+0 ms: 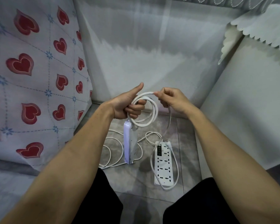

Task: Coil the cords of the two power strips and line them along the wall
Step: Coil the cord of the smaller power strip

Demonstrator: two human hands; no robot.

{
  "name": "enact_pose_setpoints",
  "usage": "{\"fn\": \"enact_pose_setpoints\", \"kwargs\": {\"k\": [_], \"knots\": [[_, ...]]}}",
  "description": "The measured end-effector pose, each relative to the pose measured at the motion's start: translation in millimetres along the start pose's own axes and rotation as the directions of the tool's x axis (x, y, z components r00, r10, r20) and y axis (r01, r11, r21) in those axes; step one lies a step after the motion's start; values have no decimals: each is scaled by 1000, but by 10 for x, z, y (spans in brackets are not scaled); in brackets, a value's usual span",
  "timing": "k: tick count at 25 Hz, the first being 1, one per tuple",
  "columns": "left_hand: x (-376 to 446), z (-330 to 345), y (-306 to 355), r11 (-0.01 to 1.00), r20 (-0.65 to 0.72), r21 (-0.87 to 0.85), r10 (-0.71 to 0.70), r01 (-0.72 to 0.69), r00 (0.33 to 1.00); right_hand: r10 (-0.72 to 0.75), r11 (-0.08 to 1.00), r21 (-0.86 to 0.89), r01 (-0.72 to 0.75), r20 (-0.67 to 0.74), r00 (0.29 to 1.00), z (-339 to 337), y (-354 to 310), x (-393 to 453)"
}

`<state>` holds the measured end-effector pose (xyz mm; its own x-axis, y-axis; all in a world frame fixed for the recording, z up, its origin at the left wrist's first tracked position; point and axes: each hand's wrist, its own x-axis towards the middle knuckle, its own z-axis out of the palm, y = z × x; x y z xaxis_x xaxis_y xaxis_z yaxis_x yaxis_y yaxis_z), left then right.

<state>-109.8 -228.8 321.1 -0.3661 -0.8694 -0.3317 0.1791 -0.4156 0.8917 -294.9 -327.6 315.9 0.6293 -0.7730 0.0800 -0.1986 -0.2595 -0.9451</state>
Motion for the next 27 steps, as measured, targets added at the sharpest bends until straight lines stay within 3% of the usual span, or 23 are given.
{"fn": "enact_pose_setpoints", "kwargs": {"k": [5,9,13,17,20,24,27], "knots": [[-52,-85,17,972,-106,-186,124,-142,987,195,969,148,-199,36,980,-215,412,-151],[-18,-214,-6,926,-182,-290,193,-241,964,288,952,91,-291,40,957,-317,634,-294],[-33,-295,-7,857,-260,-395,242,-332,935,311,949,77,-307,-48,949,-375,803,-387],[-18,-330,3,797,-386,-410,288,-443,876,320,944,111,-311,-74,945,-371,877,-414],[10,-337,9,749,-442,-426,318,-508,839,281,956,136,-260,-171,944,-336,743,-286],[40,-396,7,737,-483,-394,342,-549,806,71,988,-119,-98,-210,975,-252,406,-86],[39,-400,14,742,-513,-365,344,-563,786,-19,930,-368,6,-33,999,-92,140,-34]]}}
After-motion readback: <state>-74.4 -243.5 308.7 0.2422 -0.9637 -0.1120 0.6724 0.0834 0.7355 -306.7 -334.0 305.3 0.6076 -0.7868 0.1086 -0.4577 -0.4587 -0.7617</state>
